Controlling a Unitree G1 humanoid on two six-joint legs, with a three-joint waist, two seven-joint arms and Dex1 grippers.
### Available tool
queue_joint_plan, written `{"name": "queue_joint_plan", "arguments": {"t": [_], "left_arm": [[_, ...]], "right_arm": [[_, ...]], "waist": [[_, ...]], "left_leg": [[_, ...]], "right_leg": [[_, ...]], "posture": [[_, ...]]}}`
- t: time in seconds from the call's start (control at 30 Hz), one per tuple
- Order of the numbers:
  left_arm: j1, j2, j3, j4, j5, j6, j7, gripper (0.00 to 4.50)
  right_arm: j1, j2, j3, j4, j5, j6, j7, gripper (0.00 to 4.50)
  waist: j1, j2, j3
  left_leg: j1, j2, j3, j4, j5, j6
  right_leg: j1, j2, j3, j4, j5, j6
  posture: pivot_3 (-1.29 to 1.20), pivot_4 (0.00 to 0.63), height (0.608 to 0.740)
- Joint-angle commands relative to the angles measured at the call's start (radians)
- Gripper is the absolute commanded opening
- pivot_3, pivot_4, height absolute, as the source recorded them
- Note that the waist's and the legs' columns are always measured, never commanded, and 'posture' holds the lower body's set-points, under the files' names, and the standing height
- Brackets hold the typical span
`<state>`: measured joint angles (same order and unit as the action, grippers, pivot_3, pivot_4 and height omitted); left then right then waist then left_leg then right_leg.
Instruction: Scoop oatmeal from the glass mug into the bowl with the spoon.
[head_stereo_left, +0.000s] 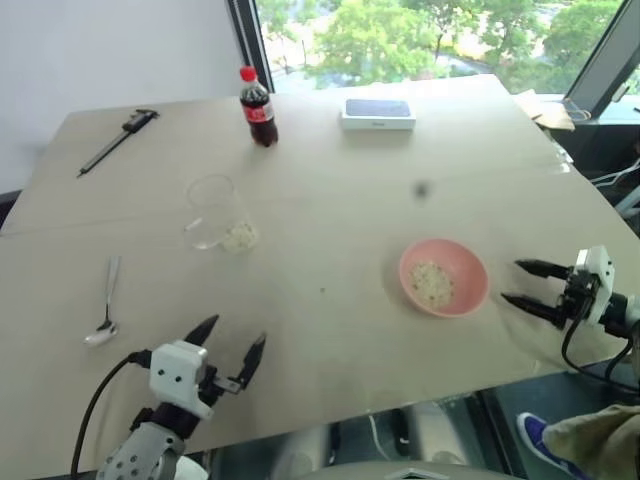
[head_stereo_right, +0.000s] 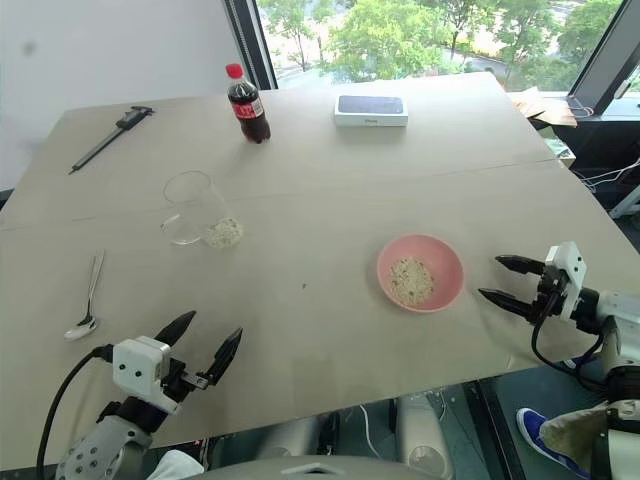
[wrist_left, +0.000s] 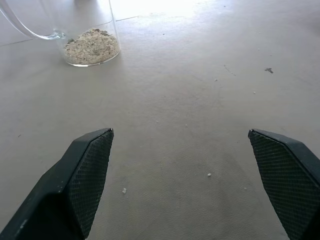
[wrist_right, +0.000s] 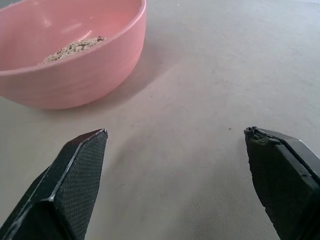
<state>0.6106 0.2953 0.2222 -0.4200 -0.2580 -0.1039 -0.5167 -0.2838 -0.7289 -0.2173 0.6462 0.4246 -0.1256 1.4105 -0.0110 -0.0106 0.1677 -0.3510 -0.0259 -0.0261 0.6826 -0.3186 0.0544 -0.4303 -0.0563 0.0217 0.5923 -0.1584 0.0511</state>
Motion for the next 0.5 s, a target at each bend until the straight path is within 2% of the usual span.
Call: {"name": "queue_joint_plan", "arguments": {"t": [0.03, 0.5], "left_arm": [[0.002, -0.001, -0.006, -0.009, 0.006, -0.018, 0.008, 4.50], [-0.010, -0.005, 0.007, -0.010, 0.004, -0.014, 0.025, 4.50]], "right_arm": [[0.003, -0.023, -0.035, -0.028, 0.020, 0.008, 0.008, 4.41], [-0.042, -0.035, -0.041, 0.037, 0.014, -0.021, 0.017, 4.41]], "waist": [[0.000, 0.000, 0.000], [0.000, 0.000, 0.000]], "left_leg": [[0.000, 0.000, 0.000, 0.000, 0.000, 0.000], [0.000, 0.000, 0.000, 0.000, 0.000, 0.000]], "right_leg": [[0.000, 0.000, 0.000, 0.000, 0.000, 0.000], [0.000, 0.000, 0.000, 0.000, 0.000, 0.000]], "posture": [[0.00, 0.150, 0.740], [0.00, 0.150, 0.740]]}}
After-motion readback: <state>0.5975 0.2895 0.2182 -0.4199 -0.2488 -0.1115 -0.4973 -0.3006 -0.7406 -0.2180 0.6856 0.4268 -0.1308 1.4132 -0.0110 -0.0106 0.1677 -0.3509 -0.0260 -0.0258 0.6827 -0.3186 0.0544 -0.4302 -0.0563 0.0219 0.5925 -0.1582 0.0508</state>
